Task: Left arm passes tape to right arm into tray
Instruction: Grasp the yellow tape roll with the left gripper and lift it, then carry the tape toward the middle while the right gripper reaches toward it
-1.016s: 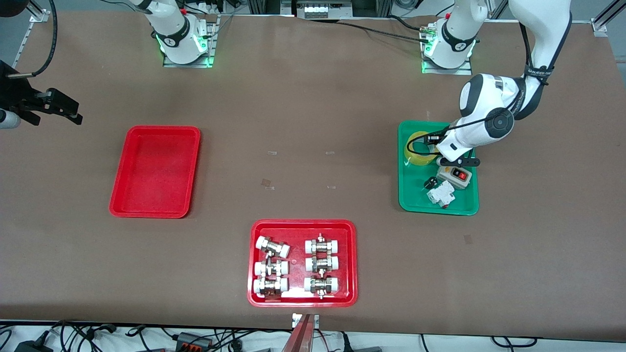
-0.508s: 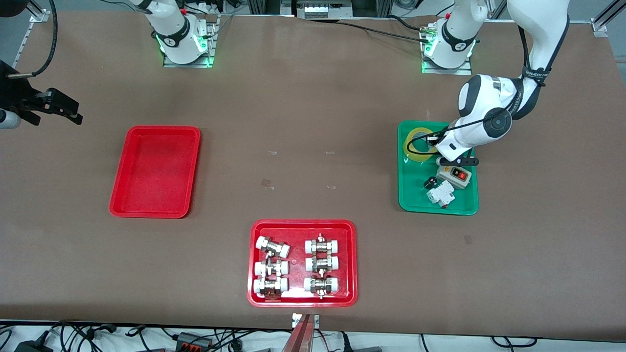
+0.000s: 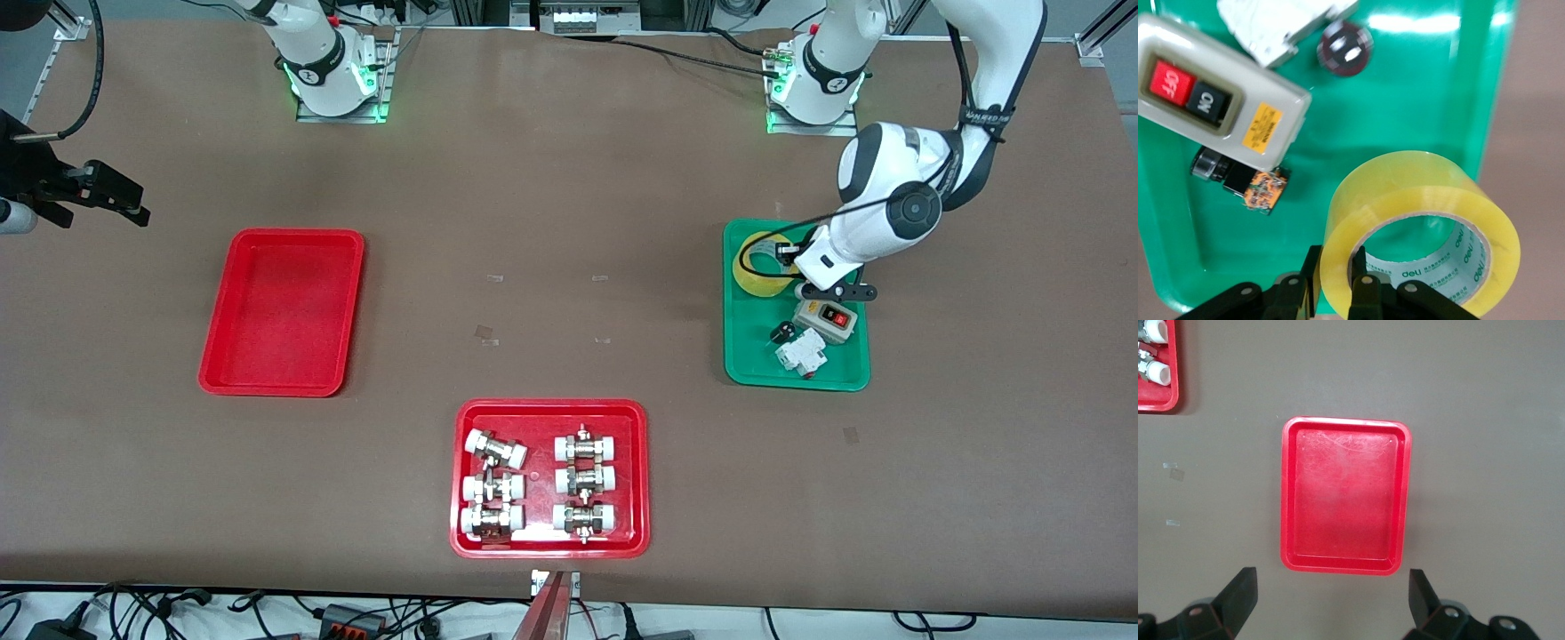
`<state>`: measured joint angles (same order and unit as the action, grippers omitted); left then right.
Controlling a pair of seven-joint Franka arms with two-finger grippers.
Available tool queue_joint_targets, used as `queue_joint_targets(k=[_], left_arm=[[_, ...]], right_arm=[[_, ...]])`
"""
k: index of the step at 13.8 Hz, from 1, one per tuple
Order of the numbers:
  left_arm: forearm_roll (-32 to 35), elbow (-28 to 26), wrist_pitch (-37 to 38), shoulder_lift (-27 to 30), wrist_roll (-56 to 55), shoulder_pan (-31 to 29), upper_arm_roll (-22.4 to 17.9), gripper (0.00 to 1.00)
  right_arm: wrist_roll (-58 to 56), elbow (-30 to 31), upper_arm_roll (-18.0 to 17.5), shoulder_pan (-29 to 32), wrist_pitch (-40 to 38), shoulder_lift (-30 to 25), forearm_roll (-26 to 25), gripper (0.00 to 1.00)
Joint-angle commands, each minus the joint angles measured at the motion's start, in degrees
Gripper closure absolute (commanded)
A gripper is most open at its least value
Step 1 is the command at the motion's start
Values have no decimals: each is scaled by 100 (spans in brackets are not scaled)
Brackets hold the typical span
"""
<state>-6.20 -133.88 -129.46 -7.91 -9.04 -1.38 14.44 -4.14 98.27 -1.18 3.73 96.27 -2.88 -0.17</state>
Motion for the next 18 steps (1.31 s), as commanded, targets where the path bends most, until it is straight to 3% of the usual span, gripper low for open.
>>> queue_joint_targets(k=[1,4,9,15,18], left_arm=[[-258,606,456,132,-396,-20,444,99],[-1040,1258,896,79,-441,-3,753,99],[-2358,2181,914,-61,-1222,6,1596,99],[-3790,2516,-147,-220,-1584,24,2335,99],[-4266,2744,-527,-298,-1584,33,2589,99]], right_arm=[[-96,-97,-13,58,-99,7,8,0],[-105,-97,-13,58,-99,7,8,0],[-96,-106,-13,49,-56,68,26,0],[-52,-141,-40,32,-327,147,509,0],[-140,-263,-57,-82,-582,499,799,0]])
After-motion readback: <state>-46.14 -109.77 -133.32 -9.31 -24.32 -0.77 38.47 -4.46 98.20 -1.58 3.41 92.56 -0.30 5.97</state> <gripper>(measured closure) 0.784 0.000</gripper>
